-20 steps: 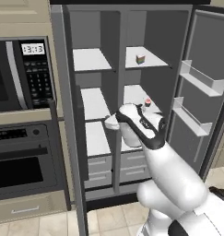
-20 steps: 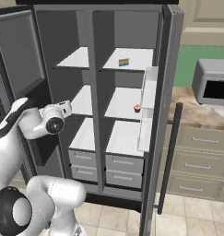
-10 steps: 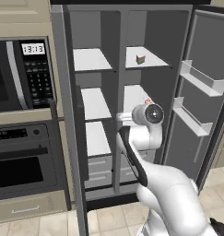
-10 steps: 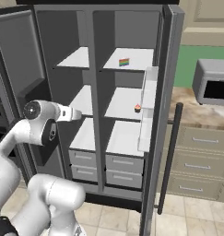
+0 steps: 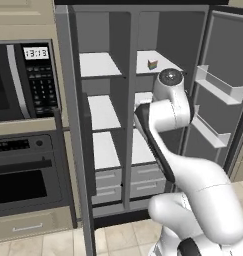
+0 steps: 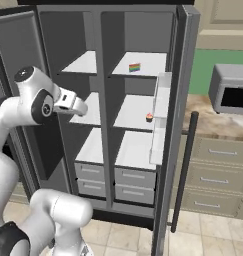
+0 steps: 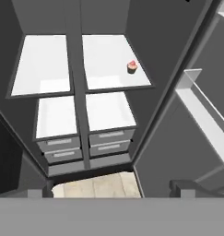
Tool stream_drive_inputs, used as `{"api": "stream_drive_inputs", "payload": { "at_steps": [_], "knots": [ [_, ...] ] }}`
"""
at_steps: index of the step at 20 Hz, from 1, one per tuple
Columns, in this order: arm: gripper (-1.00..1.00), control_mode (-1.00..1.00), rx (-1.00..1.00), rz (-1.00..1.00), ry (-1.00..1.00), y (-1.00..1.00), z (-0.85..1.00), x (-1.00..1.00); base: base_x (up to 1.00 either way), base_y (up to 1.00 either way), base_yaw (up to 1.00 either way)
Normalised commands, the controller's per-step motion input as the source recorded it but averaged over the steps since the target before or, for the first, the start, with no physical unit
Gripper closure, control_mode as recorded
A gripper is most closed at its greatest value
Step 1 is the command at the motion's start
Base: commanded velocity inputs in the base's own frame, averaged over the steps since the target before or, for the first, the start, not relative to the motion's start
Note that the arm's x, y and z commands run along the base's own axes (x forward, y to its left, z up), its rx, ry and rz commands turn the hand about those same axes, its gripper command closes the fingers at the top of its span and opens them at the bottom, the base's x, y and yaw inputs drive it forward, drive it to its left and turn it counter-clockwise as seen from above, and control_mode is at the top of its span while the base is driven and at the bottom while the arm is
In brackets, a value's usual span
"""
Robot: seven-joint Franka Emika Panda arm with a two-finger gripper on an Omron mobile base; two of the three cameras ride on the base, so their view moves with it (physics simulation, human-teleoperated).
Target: Take the cake and cupcake from the fridge and place them on the empty tray on the dining counter.
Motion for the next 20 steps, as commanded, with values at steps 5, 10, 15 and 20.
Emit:
{"api": "stream_drive_inputs", "payload": {
  "at_steps": [5, 10, 15, 20],
  "knots": [
    [-1.0, -1.0, -0.03, 0.18, -0.1, 0.01, -0.63, -0.69, 0.0, 0.0, 0.0],
    [-1.0, -1.0, 0.0, 0.22, -0.07, -0.04, -0.13, -0.36, 0.0, 0.0, 0.0],
    [-1.0, 1.0, 0.0, 0.03, -0.02, -0.09, 0.0, 0.03, 0.22, -0.13, 0.01],
    [-1.0, 1.0, 0.0, 0.0, 0.0, 0.0, 0.0, 0.0, 0.7, -0.33, 0.02]
  ]
}}
